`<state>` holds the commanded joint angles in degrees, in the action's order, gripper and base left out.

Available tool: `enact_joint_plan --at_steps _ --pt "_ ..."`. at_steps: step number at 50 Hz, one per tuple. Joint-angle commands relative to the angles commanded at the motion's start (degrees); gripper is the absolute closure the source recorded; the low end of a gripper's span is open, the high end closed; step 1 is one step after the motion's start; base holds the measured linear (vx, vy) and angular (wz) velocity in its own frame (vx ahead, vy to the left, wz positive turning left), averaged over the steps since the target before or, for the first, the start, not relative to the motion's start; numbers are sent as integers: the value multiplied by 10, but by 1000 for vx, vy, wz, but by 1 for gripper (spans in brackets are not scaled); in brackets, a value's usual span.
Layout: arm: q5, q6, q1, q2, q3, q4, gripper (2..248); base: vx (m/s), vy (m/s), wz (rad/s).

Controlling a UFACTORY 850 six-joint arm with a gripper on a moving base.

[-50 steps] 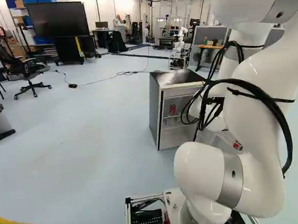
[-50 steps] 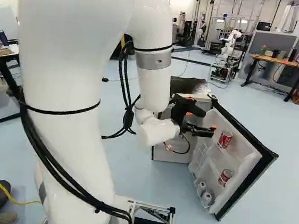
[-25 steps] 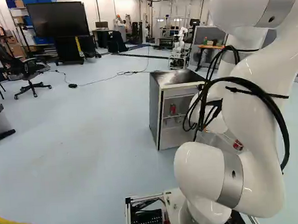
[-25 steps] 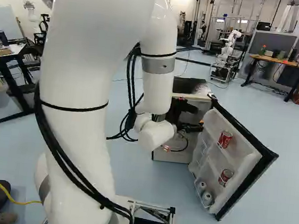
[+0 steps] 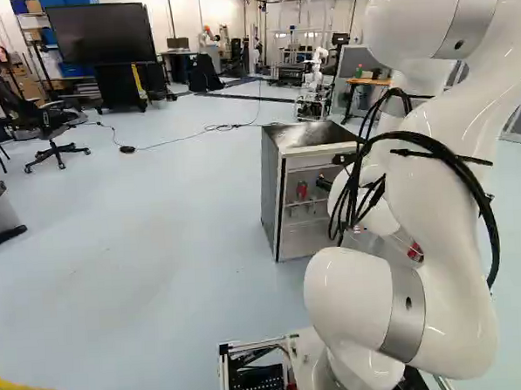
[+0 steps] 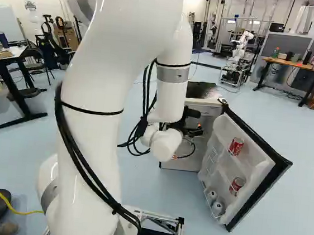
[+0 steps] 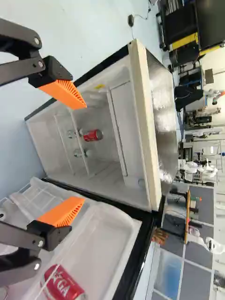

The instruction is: Grab a drink from the fridge

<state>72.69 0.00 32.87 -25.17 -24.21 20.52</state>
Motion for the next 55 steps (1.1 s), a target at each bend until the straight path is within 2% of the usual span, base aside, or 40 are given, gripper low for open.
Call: enact_joint_plan --at_steps 8,12,29,55 --pt "0 0 2 -19 -11 45 3 0 0 0" --pt "0 0 3 -29 -16 57 3 0 0 0" --pt "0 0 6 -75 -46 69 3 0 0 0" --pt "0 0 6 -151 -109 107 3 0 0 0"
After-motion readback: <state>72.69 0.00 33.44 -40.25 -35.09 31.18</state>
